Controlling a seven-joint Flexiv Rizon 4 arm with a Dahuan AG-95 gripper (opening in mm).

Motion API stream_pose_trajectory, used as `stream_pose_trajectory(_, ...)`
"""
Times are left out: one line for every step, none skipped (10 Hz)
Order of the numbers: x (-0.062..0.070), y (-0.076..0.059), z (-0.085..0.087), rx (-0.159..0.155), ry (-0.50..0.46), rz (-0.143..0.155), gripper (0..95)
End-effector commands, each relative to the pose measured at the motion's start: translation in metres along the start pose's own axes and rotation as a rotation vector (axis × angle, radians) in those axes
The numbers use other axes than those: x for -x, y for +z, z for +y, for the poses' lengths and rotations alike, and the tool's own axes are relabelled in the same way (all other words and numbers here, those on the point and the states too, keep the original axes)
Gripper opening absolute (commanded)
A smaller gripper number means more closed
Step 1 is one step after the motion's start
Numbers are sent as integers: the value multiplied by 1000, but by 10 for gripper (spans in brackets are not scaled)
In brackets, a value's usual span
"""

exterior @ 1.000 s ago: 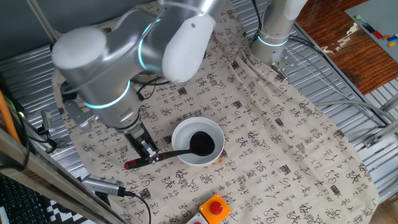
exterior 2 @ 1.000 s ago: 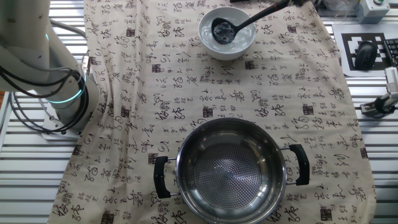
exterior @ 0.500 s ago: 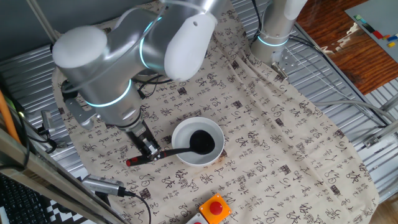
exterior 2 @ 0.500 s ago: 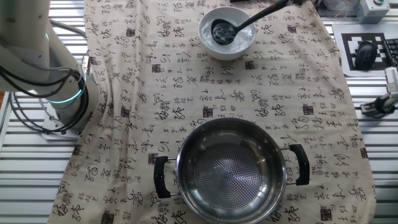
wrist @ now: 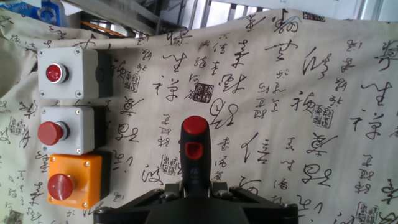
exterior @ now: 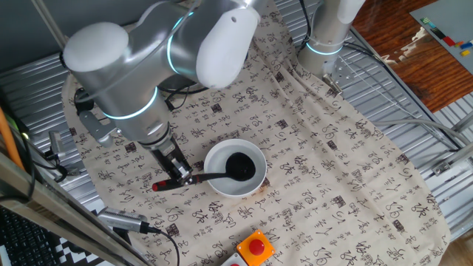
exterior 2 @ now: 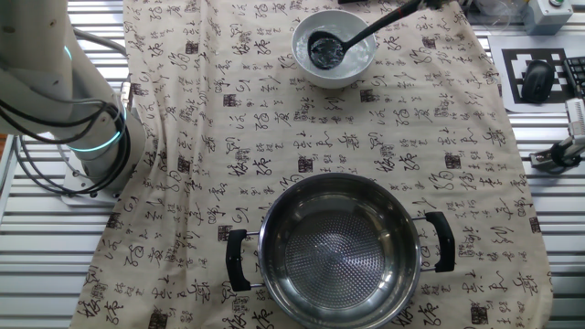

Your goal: Scoop water with a large spoon from one bowl to another

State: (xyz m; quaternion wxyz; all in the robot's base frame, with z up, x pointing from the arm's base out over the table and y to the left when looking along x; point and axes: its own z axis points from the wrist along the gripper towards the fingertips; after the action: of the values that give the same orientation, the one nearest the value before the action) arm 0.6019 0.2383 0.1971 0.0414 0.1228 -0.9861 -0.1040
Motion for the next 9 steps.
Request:
stream_pose_trajectory(1, 0, 0, 2, 1, -6, 0)
stream_pose_trajectory(1, 0, 0, -6, 7, -5, 0)
stream_pose_trajectory(1, 0, 0, -27, 22, 1, 0)
stream_pose_trajectory(1, 0, 0, -43, 23, 1, 0)
stream_pose_trajectory(1, 0, 0, -53, 26, -7, 0)
stream_pose_trajectory(1, 0, 0, -68, 13, -7, 0)
stream_pose_trajectory(1, 0, 0, -65, -19, -14, 0)
stream_pose_trajectory(1, 0, 0, -61, -33, -15, 0)
stream_pose_trajectory(1, 0, 0, -64, -31, -12, 0)
